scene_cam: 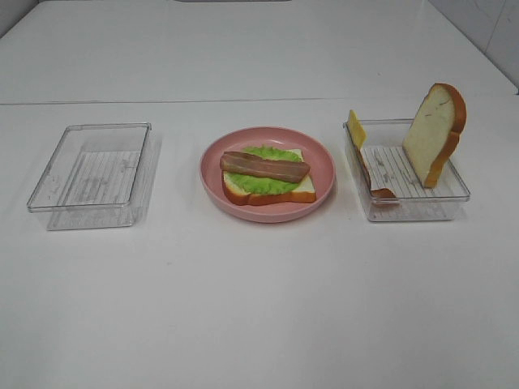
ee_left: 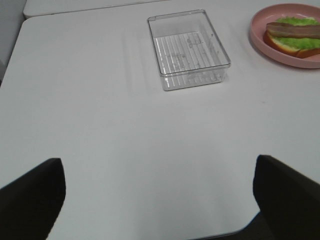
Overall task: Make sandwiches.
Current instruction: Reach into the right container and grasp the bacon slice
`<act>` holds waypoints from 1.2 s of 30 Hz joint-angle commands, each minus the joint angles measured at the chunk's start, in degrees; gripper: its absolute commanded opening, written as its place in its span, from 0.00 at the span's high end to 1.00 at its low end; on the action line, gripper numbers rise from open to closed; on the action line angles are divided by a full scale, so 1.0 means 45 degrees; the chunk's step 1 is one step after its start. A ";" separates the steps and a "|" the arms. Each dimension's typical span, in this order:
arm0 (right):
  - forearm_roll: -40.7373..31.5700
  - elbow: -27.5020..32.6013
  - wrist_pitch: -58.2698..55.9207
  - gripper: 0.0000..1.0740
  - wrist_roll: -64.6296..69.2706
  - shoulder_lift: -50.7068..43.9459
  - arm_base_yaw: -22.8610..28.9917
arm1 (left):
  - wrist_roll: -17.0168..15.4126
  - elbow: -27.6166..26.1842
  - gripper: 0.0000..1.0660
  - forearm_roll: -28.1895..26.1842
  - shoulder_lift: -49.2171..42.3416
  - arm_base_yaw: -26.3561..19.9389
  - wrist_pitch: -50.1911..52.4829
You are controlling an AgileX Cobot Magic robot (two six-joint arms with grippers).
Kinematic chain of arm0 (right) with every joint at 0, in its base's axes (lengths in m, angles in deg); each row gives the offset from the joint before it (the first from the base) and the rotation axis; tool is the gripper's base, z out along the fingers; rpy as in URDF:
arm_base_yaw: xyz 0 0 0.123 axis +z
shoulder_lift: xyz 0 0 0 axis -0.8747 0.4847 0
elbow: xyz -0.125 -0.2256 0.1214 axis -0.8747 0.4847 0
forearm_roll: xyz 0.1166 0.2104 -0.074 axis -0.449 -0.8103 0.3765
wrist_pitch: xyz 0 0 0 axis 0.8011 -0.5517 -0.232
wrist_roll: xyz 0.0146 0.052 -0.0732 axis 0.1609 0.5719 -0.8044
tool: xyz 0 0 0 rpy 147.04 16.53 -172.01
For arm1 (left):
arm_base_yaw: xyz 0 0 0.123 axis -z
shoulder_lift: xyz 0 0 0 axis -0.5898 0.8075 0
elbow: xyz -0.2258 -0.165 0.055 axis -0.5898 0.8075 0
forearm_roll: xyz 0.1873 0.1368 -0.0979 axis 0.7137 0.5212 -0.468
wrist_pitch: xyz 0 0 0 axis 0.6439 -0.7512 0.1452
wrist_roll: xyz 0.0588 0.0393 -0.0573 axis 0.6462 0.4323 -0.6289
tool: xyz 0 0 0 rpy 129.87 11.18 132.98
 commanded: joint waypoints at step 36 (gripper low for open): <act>-0.0420 -0.1401 0.0025 0.17 0.0318 0.3298 0.0000 | 0.0547 0.0357 0.10 -0.0929 -0.0267 -0.2865 0.0688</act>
